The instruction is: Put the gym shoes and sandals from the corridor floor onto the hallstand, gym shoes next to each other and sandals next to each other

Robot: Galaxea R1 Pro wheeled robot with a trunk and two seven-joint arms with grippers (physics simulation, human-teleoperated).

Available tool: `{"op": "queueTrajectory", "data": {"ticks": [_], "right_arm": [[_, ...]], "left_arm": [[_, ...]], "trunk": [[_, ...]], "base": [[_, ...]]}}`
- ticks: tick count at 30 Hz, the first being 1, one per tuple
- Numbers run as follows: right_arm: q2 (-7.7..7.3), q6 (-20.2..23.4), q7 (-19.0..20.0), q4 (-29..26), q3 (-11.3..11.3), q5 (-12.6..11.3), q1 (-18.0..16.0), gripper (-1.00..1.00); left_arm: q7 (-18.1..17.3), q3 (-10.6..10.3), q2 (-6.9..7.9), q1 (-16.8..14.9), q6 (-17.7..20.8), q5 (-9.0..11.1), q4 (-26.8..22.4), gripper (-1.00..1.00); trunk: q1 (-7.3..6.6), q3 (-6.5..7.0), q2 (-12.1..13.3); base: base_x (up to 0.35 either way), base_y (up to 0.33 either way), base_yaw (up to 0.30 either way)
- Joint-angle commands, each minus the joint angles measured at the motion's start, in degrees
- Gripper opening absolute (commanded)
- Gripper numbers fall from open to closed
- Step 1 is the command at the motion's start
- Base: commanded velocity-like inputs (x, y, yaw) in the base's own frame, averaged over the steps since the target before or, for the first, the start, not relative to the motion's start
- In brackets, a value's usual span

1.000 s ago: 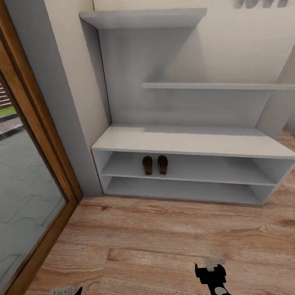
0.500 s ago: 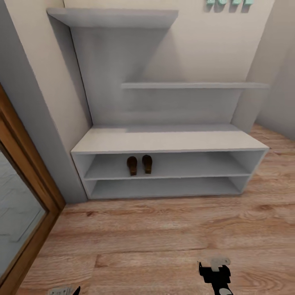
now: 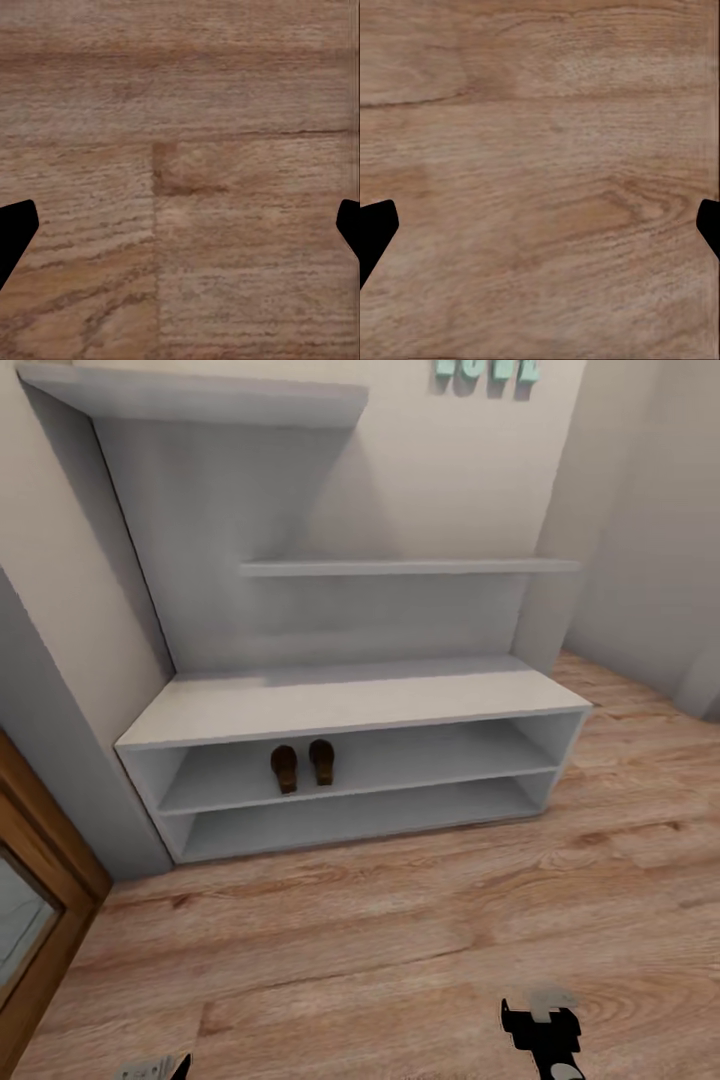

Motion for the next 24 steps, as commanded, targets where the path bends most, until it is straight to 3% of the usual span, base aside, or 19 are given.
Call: {"op": "queueTrajectory", "data": {"ticks": [1, 6, 11, 12, 16, 24], "right_arm": [[-0.23, -0.13, -0.22, 0.1, -0.33, 0.59, -0.05, 1.0], [-0.88, -0.22, -0.24, 0.16, -0.52, 0.49, -0.05, 1.0], [-1.16, -0.44, -0.22, 0.18, -4.56, 0.47, -0.05, 1.0], [-1.2, -0.43, -0.1, 0.22, -6.43, 0.52, -0.05, 1.0], [-0.75, -0.42, 0.14, 0.36, -8.24, 0.73, 0.32, 1.0], [-0.57, -0.5, 0.18, 0.35, -8.51, 0.82, 1.01, 1.0]], "left_arm": [[-0.45, 0.42, -0.04, -0.03, -0.43, -0.11, 0.11, 1.0], [-0.24, 0.05, -0.15, -0.03, -1.57, -0.61, 0.87, 1.0], [-0.73, -0.11, -0.19, -0.03, -2.01, -2.37, 1.27, 1.0], [-0.69, -0.09, -0.19, -0.03, -2.03, -2.52, 1.36, 1.0], [-0.46, 0.0, -0.2, -0.03, -2.12, -2.75, 1.52, 1.0], [-0.49, -0.05, -0.2, -0.03, -2.1, -2.96, 1.55, 1.0]], "trunk": [[-0.01, -0.05, -0.02], [-0.01, -0.05, -0.02], [-0.01, -0.05, -0.02], [-0.01, -0.05, -0.02], [-0.01, -0.05, -0.02], [-0.01, -0.05, -0.02]], "base": [[0.0, 0.0, -0.267], [0.0, 0.0, -0.267], [0.0, 0.0, -0.267], [0.0, 0.0, -0.267], [0.0, 0.0, -0.267], [0.0, 0.0, -0.267]]}}
